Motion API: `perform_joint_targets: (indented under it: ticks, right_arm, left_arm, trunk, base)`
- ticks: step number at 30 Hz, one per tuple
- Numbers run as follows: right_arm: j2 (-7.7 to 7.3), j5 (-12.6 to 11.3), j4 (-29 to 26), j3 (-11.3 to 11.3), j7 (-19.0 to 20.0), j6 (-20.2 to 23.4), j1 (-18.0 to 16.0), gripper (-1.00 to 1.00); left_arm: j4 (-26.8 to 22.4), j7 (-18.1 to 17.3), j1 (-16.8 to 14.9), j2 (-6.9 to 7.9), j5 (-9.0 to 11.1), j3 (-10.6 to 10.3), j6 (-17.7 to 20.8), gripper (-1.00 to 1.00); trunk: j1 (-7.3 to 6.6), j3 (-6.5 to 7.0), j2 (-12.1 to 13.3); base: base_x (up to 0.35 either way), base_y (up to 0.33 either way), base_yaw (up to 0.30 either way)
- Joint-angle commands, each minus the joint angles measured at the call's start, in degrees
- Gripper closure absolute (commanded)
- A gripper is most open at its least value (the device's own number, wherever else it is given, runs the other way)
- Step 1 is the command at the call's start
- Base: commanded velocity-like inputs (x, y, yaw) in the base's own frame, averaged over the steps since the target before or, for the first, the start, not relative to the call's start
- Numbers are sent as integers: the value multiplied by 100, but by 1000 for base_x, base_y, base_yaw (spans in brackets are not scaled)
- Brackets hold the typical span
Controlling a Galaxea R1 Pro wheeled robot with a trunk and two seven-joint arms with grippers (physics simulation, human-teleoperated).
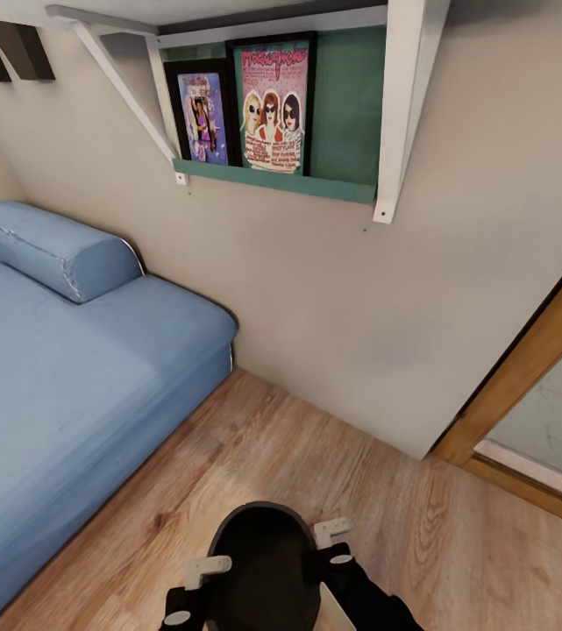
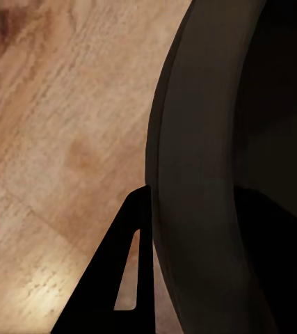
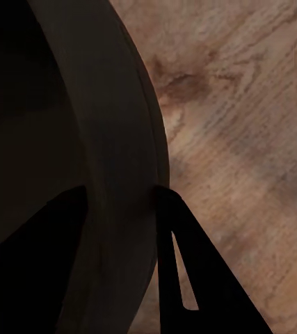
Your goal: Place each of the two pumpkins and all three candles from the living room inside a cabinet in the living room (use any cabinet), then make sure every cabinet is closed, and position the cauldron so it is next to a table in the living room.
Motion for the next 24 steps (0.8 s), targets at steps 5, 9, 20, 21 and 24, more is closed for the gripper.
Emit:
perform_joint_targets:
  ticks: [5,9,20,21,24]
  right_arm:
    - [92,-143,-116,60,-28,-7,-4,100]
    - [92,-143,-116,60,-28,-7,-4,100]
    - [92,-137,-116,60,-28,-7,-4,100]
    - [92,-138,-116,60,-28,-7,-4,100]
    - [92,-141,-116,60,-28,-7,-4,100]
  left_arm:
    - [0,-57,-2,-47,159,-86,15,100]
    - [0,-54,-2,-47,159,-86,14,100]
    - [0,-46,-2,-47,159,-86,12,100]
    - [0,-45,-2,-47,159,-86,12,100]
    - [0,-47,-2,-47,159,-86,12,100]
  trunk:
    - [-1,-1,-2]
    - [-1,0,-2]
    - [-1,1,-2]
    - [-1,1,-2]
    - [-1,1,-2]
  base:
    - [10,1,-168]
    - [103,46,-93]
    - [20,8,6]
    - [2,1,147]
    - [1,0,219]
